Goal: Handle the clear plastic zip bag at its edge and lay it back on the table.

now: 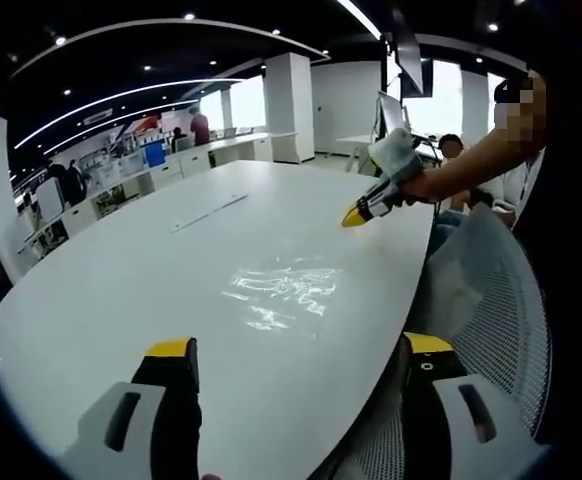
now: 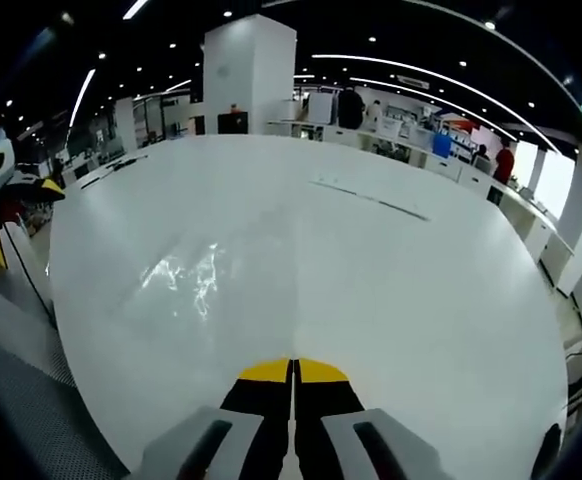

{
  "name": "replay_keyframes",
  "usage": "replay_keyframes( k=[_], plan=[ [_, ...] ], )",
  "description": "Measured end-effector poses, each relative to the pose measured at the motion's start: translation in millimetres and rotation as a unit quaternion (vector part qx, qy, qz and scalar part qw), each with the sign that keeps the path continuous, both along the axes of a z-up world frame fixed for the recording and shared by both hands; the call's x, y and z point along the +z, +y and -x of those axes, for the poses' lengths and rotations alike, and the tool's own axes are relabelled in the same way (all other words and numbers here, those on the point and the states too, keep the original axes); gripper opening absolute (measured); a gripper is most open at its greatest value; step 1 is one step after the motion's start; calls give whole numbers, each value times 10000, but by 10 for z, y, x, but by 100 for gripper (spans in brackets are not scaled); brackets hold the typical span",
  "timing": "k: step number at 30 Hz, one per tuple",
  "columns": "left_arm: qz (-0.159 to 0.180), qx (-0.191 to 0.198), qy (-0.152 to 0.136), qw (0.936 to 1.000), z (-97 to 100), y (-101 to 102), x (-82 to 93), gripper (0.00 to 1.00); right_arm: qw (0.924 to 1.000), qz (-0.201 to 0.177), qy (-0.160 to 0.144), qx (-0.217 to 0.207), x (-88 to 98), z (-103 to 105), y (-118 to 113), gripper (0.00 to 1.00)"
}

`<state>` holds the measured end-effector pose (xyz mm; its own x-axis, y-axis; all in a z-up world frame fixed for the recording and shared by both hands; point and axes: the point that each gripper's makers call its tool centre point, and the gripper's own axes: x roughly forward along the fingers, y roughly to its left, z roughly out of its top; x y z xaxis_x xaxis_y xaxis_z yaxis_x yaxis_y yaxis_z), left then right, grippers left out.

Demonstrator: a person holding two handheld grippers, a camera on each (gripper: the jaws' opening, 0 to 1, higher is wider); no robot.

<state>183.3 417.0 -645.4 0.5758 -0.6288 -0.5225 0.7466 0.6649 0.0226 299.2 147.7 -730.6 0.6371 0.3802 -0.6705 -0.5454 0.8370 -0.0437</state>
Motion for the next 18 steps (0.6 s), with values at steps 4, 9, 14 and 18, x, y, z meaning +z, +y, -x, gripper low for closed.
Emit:
replay_keyframes(
  k=[4, 9, 14, 18],
  plan=[
    [-14, -42, -29, 10000, -29, -20, 33, 80, 10000, -11, -59, 25, 48, 1, 12, 0],
    [-45, -152, -53, 9999, -54, -64, 47, 77, 9999, -7, -136, 96, 84, 6, 37, 0],
    [-80, -276, -74, 9996, -82, -97, 52, 74, 9997, -18, -199, 165, 119, 27, 68, 0],
    [-92, -311, -101, 9994, -83, -144, 107, 73, 9994, -13, -265, 217, 184, 59, 92, 0]
  ],
)
